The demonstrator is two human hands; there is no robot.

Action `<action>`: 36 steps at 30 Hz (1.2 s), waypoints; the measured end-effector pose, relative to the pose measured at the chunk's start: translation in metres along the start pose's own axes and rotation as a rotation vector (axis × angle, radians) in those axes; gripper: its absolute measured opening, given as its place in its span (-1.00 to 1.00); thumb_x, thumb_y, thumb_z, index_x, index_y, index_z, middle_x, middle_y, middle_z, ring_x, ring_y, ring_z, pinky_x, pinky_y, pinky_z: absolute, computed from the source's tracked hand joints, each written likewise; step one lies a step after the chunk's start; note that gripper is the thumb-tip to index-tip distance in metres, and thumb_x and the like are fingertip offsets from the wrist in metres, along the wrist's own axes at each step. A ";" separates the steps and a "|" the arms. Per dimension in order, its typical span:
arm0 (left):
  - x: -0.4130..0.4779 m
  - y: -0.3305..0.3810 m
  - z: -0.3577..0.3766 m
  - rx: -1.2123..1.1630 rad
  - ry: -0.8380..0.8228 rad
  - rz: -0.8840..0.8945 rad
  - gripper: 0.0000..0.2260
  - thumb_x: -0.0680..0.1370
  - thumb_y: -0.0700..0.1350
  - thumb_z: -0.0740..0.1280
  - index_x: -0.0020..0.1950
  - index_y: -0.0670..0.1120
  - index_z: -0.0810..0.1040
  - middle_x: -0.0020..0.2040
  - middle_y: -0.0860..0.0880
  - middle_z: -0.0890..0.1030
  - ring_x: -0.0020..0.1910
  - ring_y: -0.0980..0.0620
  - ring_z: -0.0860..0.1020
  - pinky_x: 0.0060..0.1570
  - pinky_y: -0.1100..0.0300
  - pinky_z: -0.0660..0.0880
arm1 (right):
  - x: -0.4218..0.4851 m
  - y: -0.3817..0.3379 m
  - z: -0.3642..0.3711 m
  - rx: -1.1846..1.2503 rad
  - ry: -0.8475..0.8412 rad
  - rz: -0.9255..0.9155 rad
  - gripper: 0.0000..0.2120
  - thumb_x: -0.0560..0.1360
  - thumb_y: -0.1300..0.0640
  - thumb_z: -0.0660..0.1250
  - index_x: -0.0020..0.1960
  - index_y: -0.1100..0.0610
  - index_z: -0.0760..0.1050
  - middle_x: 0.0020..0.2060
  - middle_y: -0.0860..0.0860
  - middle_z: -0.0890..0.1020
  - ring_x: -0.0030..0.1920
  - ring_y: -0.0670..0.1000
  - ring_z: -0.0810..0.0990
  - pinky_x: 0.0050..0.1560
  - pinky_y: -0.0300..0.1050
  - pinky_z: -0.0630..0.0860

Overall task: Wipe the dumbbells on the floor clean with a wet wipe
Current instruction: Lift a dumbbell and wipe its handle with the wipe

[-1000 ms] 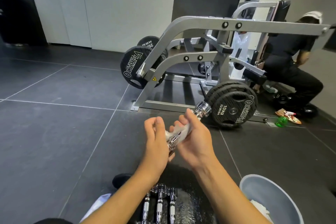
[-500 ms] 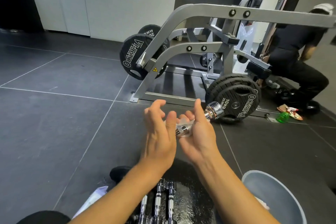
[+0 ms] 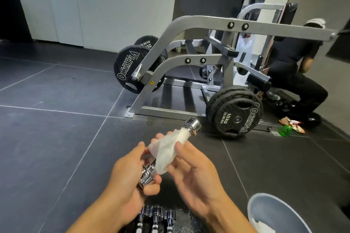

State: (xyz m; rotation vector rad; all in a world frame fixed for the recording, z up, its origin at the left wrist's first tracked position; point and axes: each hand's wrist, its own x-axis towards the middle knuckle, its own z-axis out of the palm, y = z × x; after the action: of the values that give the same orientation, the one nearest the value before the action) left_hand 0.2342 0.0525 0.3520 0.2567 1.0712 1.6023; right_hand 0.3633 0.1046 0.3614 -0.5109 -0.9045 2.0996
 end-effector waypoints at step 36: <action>0.039 -0.103 -0.023 0.580 0.419 0.856 -0.75 0.38 0.14 0.23 -0.01 0.44 0.51 -0.08 0.02 0.49 -0.42 0.17 0.41 -0.35 0.33 0.39 | 0.031 0.056 -0.031 -0.054 0.589 -0.051 -0.62 0.25 0.17 0.61 -0.23 0.22 0.39 -0.48 0.17 0.44 -0.43 0.10 0.45 -0.28 -0.03 0.42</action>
State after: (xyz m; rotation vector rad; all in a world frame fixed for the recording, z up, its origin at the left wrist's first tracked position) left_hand 0.2745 0.0694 0.2486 0.8883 1.9171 2.1006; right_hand 0.3349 0.1172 0.2974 -1.0511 -0.6178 1.7291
